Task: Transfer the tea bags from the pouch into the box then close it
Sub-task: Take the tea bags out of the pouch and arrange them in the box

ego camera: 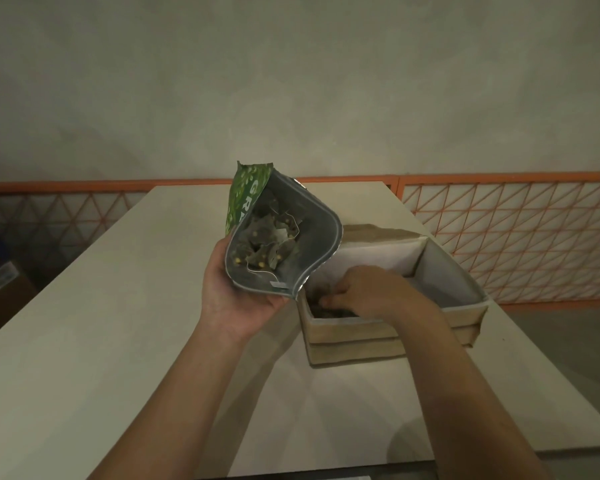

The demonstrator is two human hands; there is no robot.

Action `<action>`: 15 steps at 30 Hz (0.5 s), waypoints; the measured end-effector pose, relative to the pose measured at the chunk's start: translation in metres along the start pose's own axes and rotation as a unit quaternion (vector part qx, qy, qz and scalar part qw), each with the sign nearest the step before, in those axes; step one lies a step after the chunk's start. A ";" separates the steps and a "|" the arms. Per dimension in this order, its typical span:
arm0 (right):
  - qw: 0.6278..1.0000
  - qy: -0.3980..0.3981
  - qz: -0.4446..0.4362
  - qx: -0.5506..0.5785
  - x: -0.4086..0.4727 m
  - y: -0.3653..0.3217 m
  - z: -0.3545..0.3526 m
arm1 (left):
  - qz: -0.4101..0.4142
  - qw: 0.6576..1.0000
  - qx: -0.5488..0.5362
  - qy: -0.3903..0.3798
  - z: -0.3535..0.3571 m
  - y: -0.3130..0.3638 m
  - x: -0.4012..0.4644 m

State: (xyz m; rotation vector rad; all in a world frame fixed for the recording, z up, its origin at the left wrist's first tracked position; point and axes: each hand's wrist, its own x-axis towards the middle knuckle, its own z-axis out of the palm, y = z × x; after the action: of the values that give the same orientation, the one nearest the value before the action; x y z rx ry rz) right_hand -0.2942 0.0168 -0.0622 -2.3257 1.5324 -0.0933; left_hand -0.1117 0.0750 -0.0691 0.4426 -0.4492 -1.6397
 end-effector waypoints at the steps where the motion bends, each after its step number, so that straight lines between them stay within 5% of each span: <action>1: 0.999 -0.005 0.021 -0.035 0.001 0.001 0.001 | -0.001 1.000 -0.001 0.001 -0.001 0.001 0.000; 6: 0.997 0.070 0.031 -0.026 -0.015 -0.004 -0.009 | 0.001 1.000 -0.005 -0.003 -0.002 0.003 0.000; 11: 0.911 0.351 -0.072 0.204 -0.042 -0.030 -0.020 | 0.005 1.000 0.011 0.006 -0.005 0.004 0.002; 15: 0.901 0.356 -0.161 0.188 -0.049 -0.062 -0.020 | 0.019 0.999 0.026 0.024 -0.003 0.003 0.001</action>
State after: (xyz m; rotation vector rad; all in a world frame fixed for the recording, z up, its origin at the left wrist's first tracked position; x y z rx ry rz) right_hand -0.2651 0.0772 -0.0170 -2.2921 1.2060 -1.3271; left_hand -0.1079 0.0740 -0.0704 0.5087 -0.4615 -1.5800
